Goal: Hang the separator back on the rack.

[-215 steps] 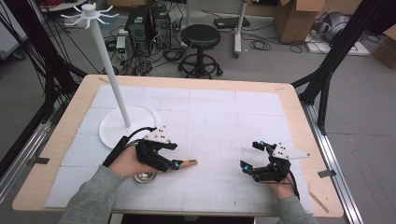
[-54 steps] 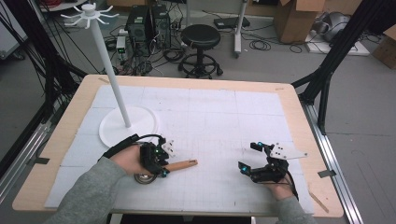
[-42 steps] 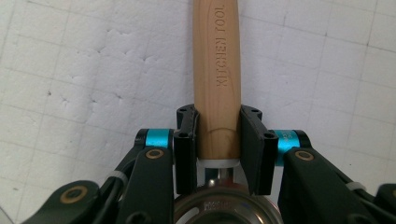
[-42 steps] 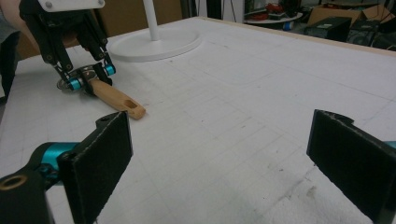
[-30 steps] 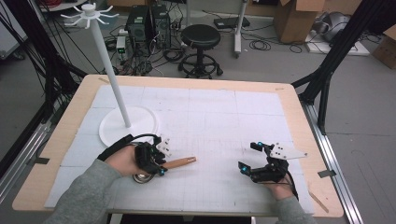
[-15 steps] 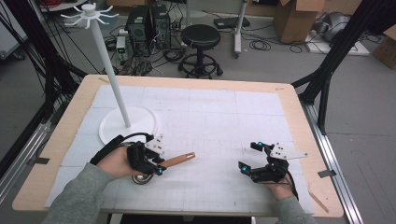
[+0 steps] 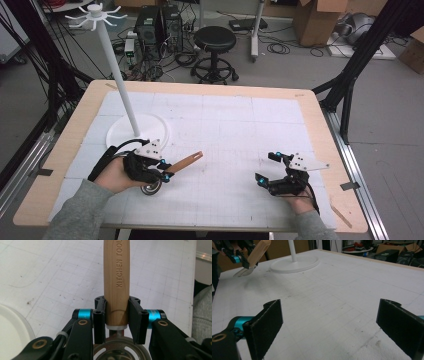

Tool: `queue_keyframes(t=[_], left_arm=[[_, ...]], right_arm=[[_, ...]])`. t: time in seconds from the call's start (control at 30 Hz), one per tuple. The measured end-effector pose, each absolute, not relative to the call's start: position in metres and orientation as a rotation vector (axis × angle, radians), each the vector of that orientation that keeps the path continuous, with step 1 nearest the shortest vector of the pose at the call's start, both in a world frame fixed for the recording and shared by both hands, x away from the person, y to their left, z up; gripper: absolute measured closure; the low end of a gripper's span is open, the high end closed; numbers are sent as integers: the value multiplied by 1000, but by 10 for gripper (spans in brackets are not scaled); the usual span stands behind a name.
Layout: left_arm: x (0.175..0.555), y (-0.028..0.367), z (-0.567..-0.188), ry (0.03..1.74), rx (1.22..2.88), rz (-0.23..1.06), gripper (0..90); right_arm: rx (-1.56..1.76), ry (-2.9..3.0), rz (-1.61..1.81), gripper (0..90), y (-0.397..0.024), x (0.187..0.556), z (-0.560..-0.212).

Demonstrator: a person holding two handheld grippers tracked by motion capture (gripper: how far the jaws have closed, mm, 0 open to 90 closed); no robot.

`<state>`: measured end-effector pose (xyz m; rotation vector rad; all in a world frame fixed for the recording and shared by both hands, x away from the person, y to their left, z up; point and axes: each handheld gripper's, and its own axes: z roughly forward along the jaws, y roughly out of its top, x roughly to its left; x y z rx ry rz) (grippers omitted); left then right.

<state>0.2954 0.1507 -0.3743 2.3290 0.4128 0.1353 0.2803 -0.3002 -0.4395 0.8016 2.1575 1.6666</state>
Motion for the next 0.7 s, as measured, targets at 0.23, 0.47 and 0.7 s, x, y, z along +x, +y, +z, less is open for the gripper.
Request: queue_keyframes(t=[0.23, 0.47, 0.7], left_arm=[[296, 167, -366, 486, 2213, 188, 687], [296, 180, -363, 526, 2129, 203, 687], [295, 192, -358, 544, 2066, 217, 686]], right_arm=[[801, 2159, 1671, 61, -300, 280, -439], [798, 2162, 1674, 61, -300, 280, -440], [797, 2158, 1678, 61, -301, 280, -439]])
